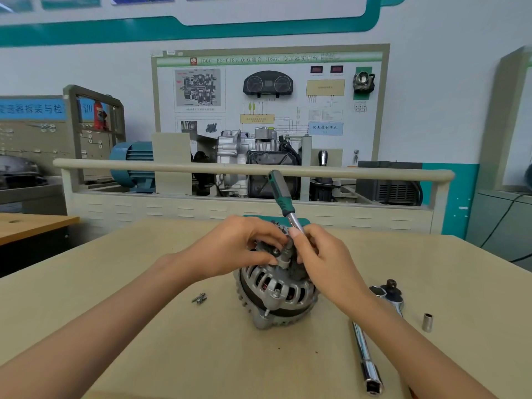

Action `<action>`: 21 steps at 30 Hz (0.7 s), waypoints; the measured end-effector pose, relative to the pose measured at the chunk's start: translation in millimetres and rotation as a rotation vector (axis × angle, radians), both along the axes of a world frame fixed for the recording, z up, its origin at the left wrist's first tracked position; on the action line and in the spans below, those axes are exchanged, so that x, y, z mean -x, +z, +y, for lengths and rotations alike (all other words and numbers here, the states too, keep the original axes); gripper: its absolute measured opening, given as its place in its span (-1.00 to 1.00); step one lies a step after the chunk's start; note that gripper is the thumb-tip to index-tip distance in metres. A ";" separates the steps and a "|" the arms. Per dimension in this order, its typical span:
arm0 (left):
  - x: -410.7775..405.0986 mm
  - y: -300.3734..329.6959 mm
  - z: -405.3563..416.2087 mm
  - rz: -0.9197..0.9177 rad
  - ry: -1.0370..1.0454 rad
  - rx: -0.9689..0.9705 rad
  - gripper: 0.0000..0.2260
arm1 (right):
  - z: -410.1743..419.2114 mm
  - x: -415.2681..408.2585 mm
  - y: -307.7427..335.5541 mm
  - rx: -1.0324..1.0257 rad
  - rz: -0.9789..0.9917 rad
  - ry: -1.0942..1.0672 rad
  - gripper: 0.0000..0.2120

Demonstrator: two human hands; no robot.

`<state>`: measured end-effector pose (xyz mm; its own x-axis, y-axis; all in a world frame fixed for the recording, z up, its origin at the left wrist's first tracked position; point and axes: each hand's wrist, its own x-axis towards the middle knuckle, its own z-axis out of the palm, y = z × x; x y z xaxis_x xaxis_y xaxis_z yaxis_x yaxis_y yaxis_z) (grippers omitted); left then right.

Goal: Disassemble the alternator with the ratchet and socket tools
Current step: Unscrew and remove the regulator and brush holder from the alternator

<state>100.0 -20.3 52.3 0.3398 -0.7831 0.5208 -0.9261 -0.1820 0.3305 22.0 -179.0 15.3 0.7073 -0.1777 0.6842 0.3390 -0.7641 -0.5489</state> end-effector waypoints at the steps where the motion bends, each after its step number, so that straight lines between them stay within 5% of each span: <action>1: 0.4 0.9 -0.6 -0.002 0.001 -0.005 -0.65 | -1.4 1.0 0.5 -0.015 0.008 0.027 -0.63; 13: -5.1 -2.4 -2.2 -0.096 0.034 0.020 -0.75 | -16.5 6.9 10.3 0.034 0.162 0.038 -0.80; 21: -2.8 -1.5 -9.7 -0.290 0.219 -0.011 -0.81 | -15.1 5.4 20.6 0.121 0.274 -0.017 -0.68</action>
<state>102.8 -30.0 50.9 0.3388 -0.7142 0.6124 -0.9199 -0.3881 0.0563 16.6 -194.1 35.9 0.8664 -0.1203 0.4847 0.1769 -0.8337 -0.5232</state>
